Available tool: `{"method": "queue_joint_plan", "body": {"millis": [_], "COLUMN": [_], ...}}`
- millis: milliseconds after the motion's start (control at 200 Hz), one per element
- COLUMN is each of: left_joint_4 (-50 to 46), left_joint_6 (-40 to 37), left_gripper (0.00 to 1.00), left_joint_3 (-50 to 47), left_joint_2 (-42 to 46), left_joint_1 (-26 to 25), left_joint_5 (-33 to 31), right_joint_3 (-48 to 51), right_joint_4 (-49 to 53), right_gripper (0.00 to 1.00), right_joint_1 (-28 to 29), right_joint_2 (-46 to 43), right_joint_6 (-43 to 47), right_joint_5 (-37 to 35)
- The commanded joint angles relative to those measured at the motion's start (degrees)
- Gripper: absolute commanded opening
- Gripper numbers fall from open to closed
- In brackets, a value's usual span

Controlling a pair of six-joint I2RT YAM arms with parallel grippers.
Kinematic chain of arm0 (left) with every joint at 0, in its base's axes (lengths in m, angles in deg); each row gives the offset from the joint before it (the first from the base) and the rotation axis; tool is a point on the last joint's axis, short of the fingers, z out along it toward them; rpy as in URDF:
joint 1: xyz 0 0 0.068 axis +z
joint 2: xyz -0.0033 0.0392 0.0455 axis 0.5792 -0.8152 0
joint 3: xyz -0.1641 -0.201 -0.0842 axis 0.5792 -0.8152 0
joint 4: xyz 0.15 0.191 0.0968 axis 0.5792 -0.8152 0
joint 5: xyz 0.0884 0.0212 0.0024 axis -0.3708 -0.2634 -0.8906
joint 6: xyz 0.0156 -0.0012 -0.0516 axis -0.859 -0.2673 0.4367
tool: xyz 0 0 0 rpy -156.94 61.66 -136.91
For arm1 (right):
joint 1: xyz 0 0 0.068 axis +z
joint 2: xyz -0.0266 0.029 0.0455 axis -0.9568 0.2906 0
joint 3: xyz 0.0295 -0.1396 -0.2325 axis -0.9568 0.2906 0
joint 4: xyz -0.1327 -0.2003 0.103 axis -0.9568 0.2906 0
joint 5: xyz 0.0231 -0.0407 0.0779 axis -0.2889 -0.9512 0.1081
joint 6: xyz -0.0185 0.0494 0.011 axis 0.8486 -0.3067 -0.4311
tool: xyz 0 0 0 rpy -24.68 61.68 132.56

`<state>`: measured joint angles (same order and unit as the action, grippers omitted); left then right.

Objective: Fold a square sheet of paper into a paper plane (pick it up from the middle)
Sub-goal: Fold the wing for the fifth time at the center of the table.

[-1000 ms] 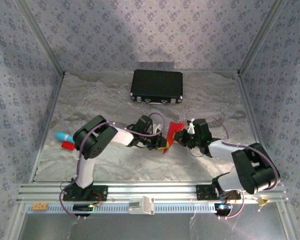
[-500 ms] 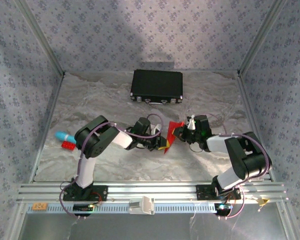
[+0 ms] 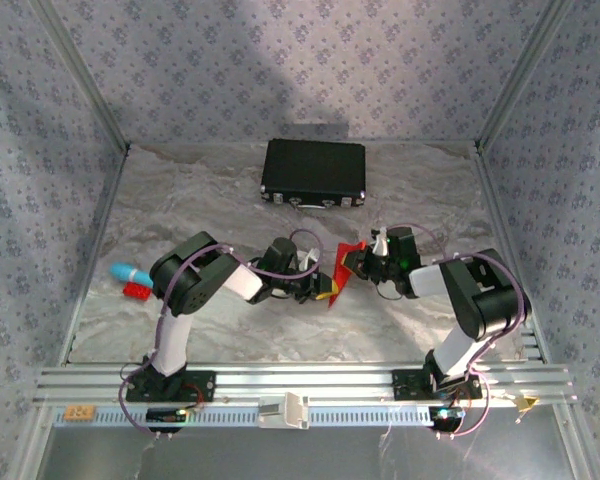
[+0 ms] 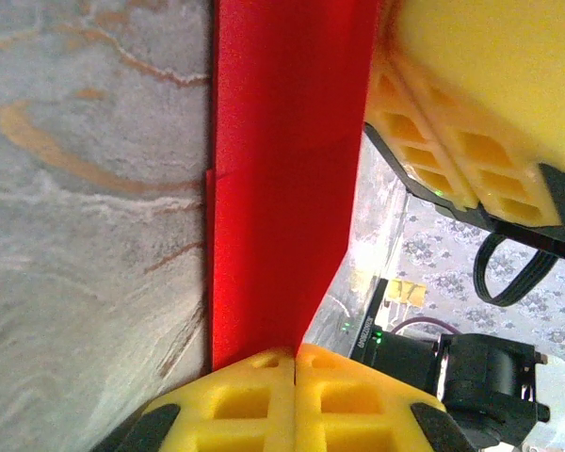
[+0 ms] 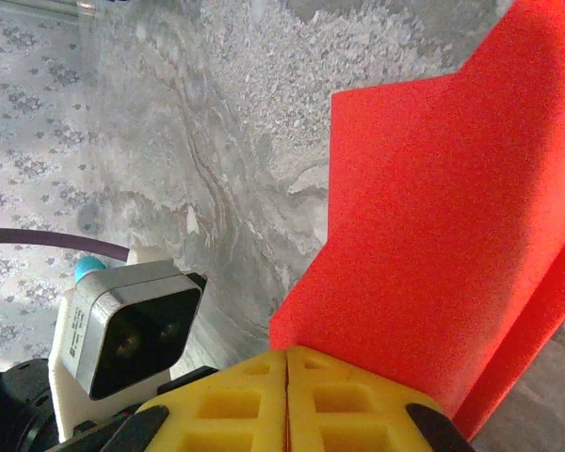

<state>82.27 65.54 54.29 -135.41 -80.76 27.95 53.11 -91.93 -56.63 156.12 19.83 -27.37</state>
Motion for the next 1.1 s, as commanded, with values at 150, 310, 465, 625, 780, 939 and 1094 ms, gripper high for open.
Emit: {"method": "queue_joint_plan", "body": {"millis": [150, 310, 465, 625, 780, 939, 1094], "left_joint_4": [-2.44, -4.23, -5.07, -5.58, -5.89, -10.91, -17.21], "left_joint_6": [0.55, 0.53, 0.62, 0.88, 0.58, -2.55, -6.63], "left_gripper": [0.0, 0.0, 0.0, 0.0, 0.0, 0.09, 0.2], "left_joint_3": [-1.46, -1.32, -1.26, -1.64, -1.98, -0.59, 1.24], "left_joint_2": [-2.36, -2.49, -2.86, -2.69, -2.13, -0.3, 1.21], "left_joint_1": [0.73, 0.9, 1.05, 1.14, 1.25, 1.29, 1.2], "left_joint_5": [-0.94, -1.35, -1.63, -2.46, -3.06, -3.93, -5.3], "right_joint_3": [-1.23, -1.37, -1.35, -1.58, -2.15, -2.55, -2.45], "right_joint_4": [-4.12, -4.47, -5.39, -5.63, -3.74, -0.52, 0.65], "right_gripper": [0.09, 0.09, 0.09, 0.09, 0.09, 0.09, 0.09], "right_joint_1": [-0.65, -0.78, -0.98, -0.93, -0.99, -0.75, -0.36], "right_joint_2": [3.43, 4.55, 5.63, 6.4, 7.04, 7.73, 8.0], "right_joint_6": [-1.49, -1.53, -1.94, -1.82, -1.68, -1.01, -1.04], "right_joint_5": [1.28, 0.95, 0.91, 1.22, 0.43, -0.19, -0.61]}}
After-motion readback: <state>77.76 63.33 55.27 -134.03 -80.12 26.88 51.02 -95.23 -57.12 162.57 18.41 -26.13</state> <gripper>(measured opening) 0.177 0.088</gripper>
